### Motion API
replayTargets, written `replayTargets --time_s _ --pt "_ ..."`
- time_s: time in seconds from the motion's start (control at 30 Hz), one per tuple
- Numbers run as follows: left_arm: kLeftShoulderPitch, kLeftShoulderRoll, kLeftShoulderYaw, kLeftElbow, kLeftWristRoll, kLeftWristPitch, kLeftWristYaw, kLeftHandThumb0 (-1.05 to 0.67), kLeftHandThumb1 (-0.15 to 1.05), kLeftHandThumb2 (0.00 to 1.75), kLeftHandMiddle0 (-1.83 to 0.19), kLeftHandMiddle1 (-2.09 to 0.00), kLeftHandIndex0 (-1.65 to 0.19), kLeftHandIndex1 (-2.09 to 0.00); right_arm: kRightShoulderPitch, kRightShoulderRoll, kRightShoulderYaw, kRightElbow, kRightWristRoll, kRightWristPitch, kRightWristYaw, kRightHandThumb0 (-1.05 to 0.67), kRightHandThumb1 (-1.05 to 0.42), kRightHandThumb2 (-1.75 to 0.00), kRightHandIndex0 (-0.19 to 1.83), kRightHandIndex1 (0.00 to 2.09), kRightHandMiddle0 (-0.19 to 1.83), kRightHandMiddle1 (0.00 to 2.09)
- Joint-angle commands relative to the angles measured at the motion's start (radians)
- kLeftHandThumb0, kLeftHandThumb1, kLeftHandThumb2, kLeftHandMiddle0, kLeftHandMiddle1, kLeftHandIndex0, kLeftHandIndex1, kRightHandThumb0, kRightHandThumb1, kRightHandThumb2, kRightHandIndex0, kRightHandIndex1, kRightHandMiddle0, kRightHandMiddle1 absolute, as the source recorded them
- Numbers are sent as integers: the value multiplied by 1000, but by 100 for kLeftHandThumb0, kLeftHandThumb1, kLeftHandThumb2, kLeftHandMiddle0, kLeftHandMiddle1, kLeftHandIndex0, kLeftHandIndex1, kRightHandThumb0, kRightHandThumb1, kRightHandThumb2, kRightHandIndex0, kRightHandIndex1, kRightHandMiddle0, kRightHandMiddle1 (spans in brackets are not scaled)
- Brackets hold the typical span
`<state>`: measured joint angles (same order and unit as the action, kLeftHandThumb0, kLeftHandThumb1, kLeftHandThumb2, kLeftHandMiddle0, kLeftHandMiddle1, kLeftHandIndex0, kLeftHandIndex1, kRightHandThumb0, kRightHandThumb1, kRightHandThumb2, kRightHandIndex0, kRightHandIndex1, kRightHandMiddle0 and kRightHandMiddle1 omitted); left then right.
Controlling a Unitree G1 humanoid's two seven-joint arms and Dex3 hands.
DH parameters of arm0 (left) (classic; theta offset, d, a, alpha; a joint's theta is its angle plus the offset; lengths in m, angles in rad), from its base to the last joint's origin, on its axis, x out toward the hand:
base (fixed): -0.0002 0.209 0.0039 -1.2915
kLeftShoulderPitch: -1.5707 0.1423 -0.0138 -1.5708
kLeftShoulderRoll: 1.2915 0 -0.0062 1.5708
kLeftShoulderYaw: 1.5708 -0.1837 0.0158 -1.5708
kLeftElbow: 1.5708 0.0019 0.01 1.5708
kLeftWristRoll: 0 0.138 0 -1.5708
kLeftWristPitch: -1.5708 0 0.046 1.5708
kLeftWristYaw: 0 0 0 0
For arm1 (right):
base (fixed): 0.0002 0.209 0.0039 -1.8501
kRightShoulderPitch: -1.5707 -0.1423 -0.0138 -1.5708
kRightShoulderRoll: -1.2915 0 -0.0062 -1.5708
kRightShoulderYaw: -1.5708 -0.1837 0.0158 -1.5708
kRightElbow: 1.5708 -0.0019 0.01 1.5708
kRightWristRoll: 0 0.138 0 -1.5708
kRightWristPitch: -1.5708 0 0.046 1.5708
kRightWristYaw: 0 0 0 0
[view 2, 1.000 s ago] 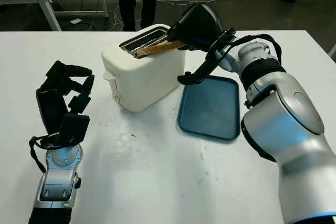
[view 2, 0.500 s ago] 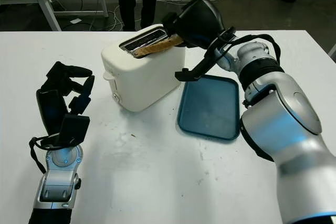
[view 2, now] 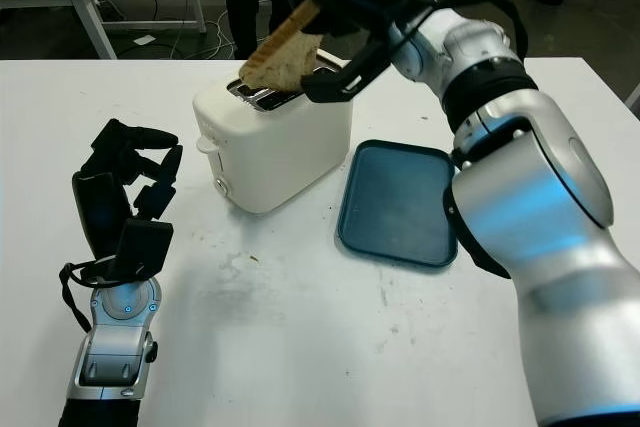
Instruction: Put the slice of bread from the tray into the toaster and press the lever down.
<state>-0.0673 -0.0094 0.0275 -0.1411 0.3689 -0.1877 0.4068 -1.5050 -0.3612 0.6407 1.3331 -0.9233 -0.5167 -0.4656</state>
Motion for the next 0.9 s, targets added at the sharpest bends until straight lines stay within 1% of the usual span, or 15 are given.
replayTargets --time_s 0.0,0.13,0.27,0.33,0.4,0.43,0.5,0.57,0.63,0.7,0.83,0.87 --pt "11 -5 -2 -11 12 3 6 -44 92 17 -74 -166 -61 -132 -40 8 22 -3 -22 11 -20 -42 -92 -26 104 175 73 175" --pt "10 -3 -1 -3 7 -7 6 -44 92 17 -74 -166 -62 -132 -57 18 47 5 -35 24 2 -44 -92 -27 104 175 71 175" --pt "13 -4 -2 -9 13 4 6 -44 92 17 -74 -166 -62 -133 -65 27 86 8 -66 42 -6 -46 -92 -28 103 175 73 175" --pt "13 -3 -3 -11 14 4 5 -44 92 17 -75 -165 -61 -132 -71 27 122 9 -99 39 -17 -45 -92 -28 103 175 74 175" --pt "13 0 -3 -9 14 -2 4 -44 92 18 -75 -165 -61 -132 -81 29 165 10 -140 51 -25 -45 -92 -34 101 175 72 175" --pt "12 1 -2 -7 12 -6 5 -44 92 18 -75 -165 -61 -132 -84 31 183 11 -157 60 -33 -45 -92 -34 102 175 71 175" --pt "11 -1 -1 -6 8 -7 6 -44 92 17 -75 -165 -61 -132 -91 34 220 13 -195 78 -55 -46 -92 -27 107 175 72 175" --pt "11 -1 0 -5 8 -9 6 -44 92 17 -76 -165 -62 -132 -101 34 280 14 -259 111 -104 -49 -92 -24 112 175 73 174" --pt "11 1 -1 -5 15 -6 9 -43 92 17 -75 -165 -61 -132 -107 36 313 18 -290 125 -122 -51 -92 -28 114 175 74 174" --pt "13 1 -2 -9 16 -3 7 -44 92 17 -75 -164 -61 -131 -113 37 357 19 -334 148 -156 -54 -92 -28 115 175 74 174" --pt "13 -2 -3 -9 11 -4 6 -44 92 17 -75 -165 -62 -131 -119 39 392 24 -363 150 -169 -55 -92 -24 116 175 74 173" --pt "13 -2 -3 -8 10 -6 5 -43 92 17 -75 -165 -62 -131 -121 39 401 25 -370 152 -170 -54 -92 -27 116 175 75 173"
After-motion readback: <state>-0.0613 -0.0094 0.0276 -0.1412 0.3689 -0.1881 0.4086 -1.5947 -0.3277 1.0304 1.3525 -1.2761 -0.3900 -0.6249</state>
